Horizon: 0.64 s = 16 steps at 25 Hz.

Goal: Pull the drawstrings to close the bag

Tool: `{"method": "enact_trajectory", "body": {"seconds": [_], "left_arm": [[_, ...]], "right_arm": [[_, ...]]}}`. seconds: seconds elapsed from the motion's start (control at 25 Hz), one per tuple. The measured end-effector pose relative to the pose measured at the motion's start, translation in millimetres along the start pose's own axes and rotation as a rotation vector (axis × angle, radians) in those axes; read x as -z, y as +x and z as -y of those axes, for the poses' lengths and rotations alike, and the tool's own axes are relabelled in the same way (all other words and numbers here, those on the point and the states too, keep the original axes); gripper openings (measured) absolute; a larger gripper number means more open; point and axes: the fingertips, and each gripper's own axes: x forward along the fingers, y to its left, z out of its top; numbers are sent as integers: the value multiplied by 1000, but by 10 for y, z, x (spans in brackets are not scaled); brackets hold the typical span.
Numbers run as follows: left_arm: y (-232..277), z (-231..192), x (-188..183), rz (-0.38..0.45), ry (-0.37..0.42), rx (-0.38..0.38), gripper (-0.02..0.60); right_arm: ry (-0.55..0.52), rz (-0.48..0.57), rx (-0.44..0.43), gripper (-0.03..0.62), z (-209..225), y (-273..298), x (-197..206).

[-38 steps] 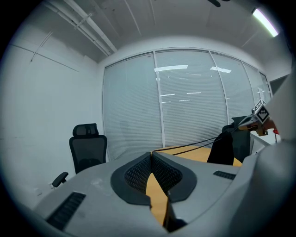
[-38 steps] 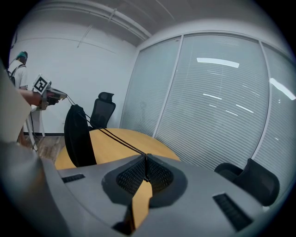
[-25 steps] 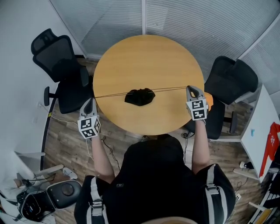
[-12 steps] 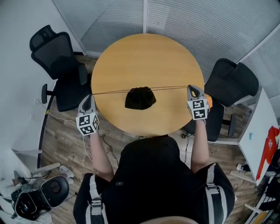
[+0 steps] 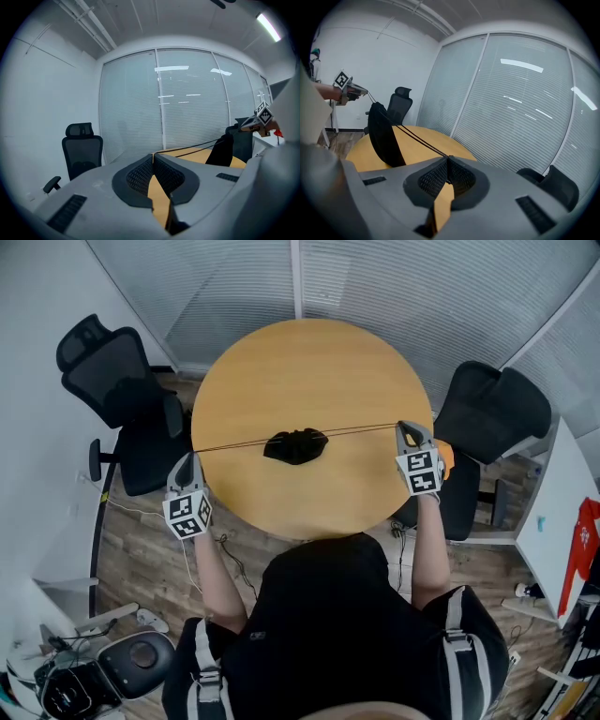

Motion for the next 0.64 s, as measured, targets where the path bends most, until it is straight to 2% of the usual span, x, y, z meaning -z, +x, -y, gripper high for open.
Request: {"method": "enact_trajectory", "body": {"seconds": [0.36, 0.64], "left_arm": [[27, 82, 31, 2, -4, 22, 18], [-46, -20, 81, -7, -1, 25, 18]], "right_arm": [[4, -24, -1, 58, -2, -67, 150], [-3, -23, -15, 58, -109, -52, 97]]}}
